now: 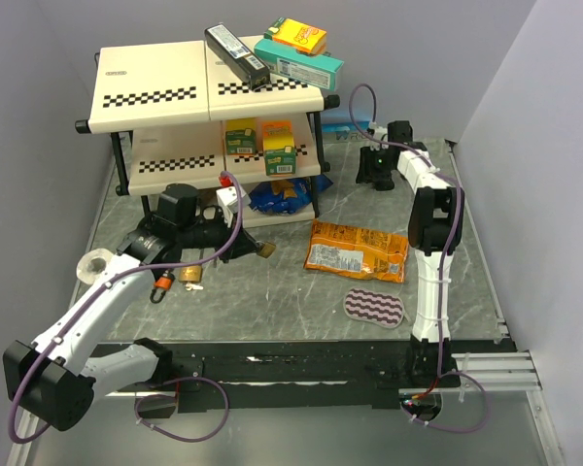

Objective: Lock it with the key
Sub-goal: Place the key at the center of the board, then place the lock at the center of the board.

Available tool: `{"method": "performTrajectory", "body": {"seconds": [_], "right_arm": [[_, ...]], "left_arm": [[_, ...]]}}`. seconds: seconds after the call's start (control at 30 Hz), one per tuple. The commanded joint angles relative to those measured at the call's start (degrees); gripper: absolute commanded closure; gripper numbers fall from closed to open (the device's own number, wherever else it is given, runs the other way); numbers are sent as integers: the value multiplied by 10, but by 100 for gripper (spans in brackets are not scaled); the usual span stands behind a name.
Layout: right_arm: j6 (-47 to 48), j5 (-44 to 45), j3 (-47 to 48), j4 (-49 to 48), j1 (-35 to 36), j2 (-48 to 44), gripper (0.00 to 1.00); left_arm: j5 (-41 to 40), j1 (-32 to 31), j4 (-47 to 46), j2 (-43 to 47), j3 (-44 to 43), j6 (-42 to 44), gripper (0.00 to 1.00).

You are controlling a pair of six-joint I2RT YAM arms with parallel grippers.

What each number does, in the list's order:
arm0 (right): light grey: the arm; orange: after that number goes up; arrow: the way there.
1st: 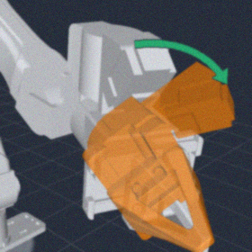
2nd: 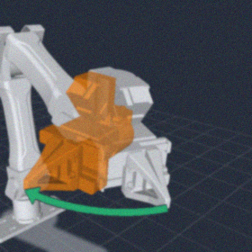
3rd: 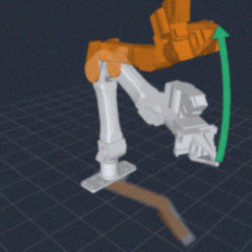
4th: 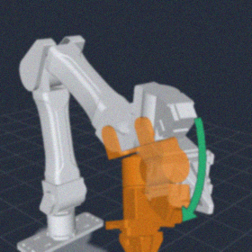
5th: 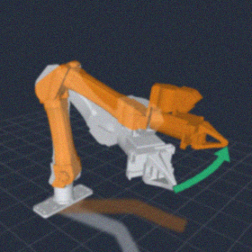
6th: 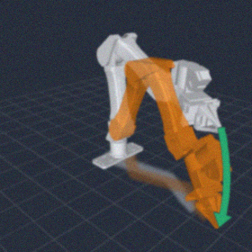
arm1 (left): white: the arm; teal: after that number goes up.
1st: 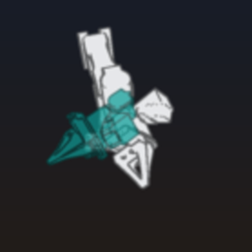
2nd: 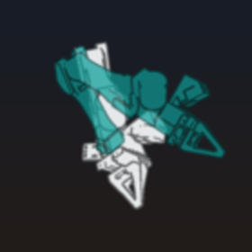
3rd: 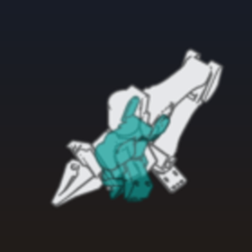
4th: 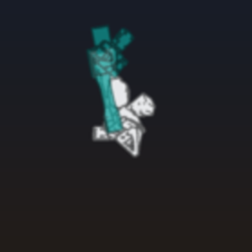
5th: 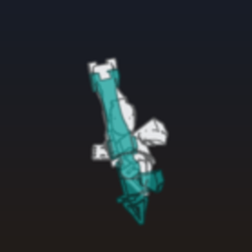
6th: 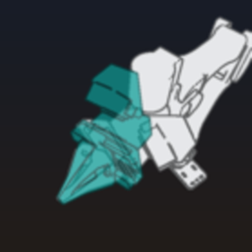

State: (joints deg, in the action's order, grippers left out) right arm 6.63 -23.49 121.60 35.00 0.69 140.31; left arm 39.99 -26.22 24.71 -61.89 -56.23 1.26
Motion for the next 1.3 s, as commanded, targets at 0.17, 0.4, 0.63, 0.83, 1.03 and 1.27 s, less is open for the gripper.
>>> {"method": "performTrajectory", "body": {"seconds": [0.17,0.4,0.63,0.83,1.03,1.27], "right_arm": [[4,-113,-122,-82,-3,-191,28],[65,-176,-315,-108,-4,-441,3],[122,-192,-453,-90,43,-670,0],[210,-124,-560,-84,194,-816,0],[241,-58,-622,-122,301,-869,0],[276,-1,-685,-226,377,-868,1]], "left_arm": [[29,6,-27,-7,-50,-43,99],[75,6,-101,-20,-55,-142,99],[46,-12,-172,-32,-46,-257,99],[-8,-33,-215,-67,-46,-386,99],[0,-45,-233,-106,-68,-455,99],[16,-50,-273,-99,-45,-489,99]]}}
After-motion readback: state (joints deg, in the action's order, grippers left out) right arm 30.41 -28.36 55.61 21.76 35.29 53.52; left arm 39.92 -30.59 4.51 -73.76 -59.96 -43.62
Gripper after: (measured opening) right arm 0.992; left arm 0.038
